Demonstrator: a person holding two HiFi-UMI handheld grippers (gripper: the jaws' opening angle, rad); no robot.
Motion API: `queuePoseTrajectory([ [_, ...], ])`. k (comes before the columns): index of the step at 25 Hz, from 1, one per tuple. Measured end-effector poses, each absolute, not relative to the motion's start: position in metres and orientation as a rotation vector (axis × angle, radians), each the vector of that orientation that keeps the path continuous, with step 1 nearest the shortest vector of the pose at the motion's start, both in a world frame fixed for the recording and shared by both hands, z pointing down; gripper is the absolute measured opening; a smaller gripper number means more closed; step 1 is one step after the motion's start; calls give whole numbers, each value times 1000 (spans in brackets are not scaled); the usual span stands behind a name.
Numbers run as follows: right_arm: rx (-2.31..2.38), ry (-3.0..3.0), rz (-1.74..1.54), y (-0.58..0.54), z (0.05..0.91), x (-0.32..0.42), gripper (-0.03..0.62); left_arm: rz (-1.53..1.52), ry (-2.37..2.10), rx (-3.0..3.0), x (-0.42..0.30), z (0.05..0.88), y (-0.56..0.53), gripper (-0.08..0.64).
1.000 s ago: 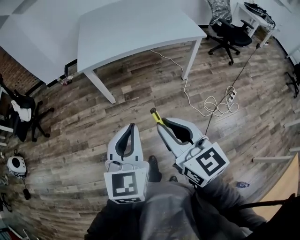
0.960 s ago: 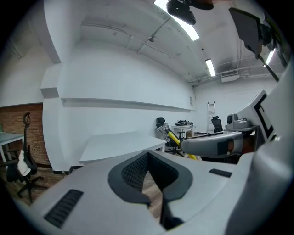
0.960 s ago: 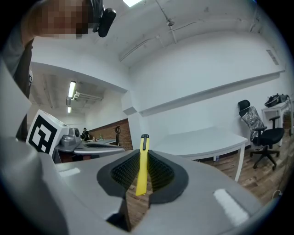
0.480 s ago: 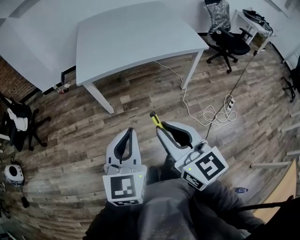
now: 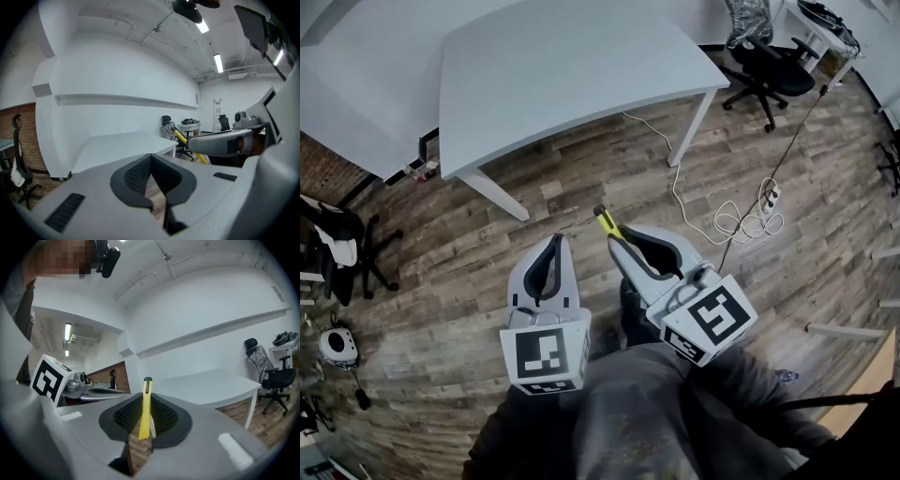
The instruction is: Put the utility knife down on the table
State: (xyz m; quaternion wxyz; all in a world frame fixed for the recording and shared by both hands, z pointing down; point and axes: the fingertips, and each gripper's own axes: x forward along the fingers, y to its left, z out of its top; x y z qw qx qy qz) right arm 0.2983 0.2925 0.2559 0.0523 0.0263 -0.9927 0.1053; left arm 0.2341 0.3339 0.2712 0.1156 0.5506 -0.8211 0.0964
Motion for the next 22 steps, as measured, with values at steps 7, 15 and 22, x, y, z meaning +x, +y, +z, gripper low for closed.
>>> queuePoseTrajectory([
  [7, 67, -3017, 355, 225, 260, 269, 52, 379, -2379, 1524, 197, 281, 266, 2],
  [15, -9, -3035, 358, 173, 254, 255, 52, 414, -2401, 1479, 188, 275, 211, 2],
  [22, -41, -3041, 365, 139, 252, 224, 52, 411, -2405, 1422, 156, 274, 182, 2],
])
